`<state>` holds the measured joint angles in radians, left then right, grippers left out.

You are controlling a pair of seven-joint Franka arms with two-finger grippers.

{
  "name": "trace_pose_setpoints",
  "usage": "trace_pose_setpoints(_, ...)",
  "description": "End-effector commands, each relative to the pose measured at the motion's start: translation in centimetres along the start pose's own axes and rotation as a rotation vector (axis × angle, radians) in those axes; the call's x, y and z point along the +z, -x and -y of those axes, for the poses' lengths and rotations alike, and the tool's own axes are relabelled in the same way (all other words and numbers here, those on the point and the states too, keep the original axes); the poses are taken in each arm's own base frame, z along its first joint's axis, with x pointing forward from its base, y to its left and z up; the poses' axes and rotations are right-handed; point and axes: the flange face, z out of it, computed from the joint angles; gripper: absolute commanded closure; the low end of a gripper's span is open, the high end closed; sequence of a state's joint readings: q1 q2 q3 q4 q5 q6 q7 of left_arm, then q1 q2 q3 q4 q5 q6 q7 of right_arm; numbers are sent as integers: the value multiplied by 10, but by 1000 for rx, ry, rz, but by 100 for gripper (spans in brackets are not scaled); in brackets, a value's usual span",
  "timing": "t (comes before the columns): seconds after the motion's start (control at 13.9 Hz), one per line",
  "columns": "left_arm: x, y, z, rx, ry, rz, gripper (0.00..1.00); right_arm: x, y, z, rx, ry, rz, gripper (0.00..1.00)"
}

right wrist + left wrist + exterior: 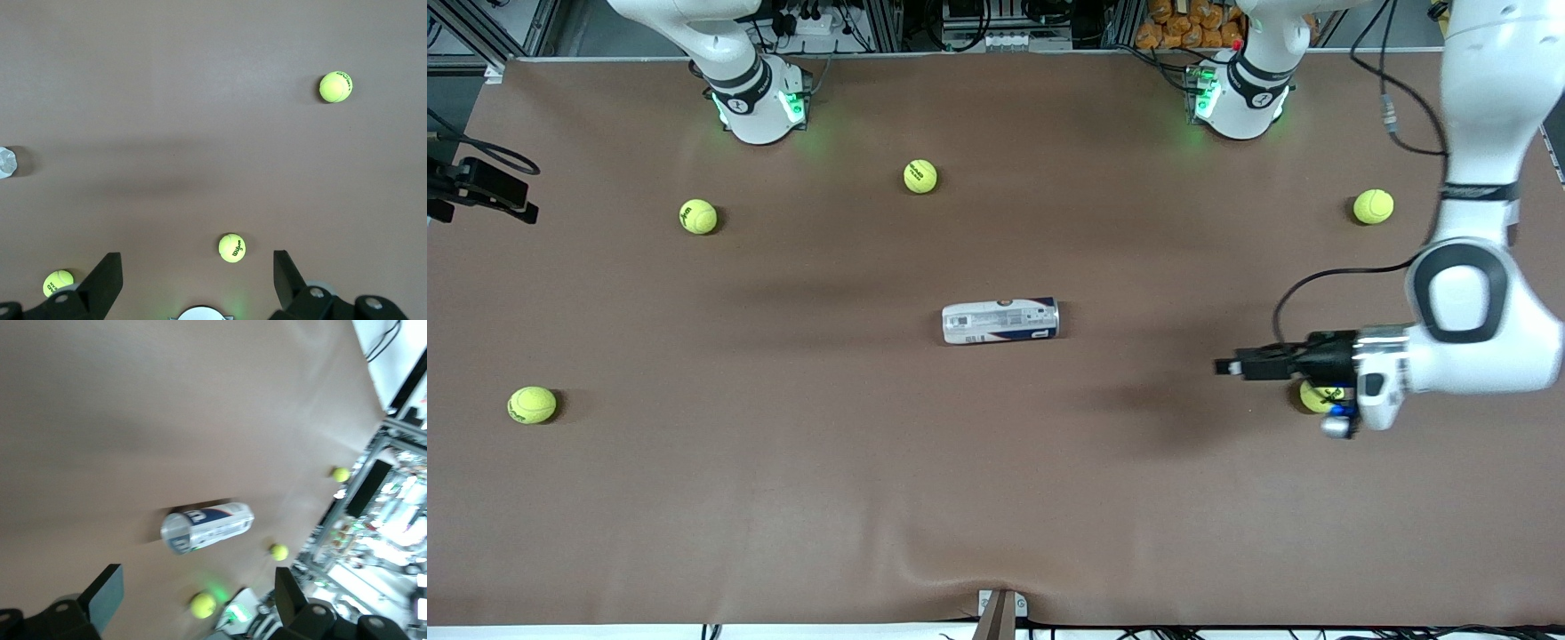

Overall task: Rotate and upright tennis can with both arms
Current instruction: 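Move the left gripper to the can's open end and grasp it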

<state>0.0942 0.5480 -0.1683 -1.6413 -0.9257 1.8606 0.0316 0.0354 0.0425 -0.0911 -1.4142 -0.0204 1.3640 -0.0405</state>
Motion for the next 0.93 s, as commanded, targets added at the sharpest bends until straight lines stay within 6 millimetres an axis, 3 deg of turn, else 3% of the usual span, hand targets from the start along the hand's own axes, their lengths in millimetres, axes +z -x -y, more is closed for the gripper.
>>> trace_pose_setpoints(0.0, 49, -7, 8, 17, 80, -4, 0, -4, 10, -9, 36, 0, -2, 0)
trace_pose_setpoints(0.14, 80, -12, 14, 14, 101, -2, 0, -4, 10, -9, 41, -14, -5, 0)
trace_pose_setpoints(0.29, 115, -21, 44, 50, 92, -13, 0, -5, 9, -8, 80, -33, -13, 0)
trace_pose_setpoints(0.43, 149, -7, 62, 49, 129, -44, 0, -6, 8, -6, 84, -58, -22, 0)
trace_pose_setpoints(0.58, 166, 9, 69, 66, 164, -39, 0, -7, 5, -5, 77, -51, -42, 0)
trace_pose_setpoints(0.86, 175, 29, 58, 93, 161, -28, 0, -3, 3, -3, 64, -46, -33, 0)
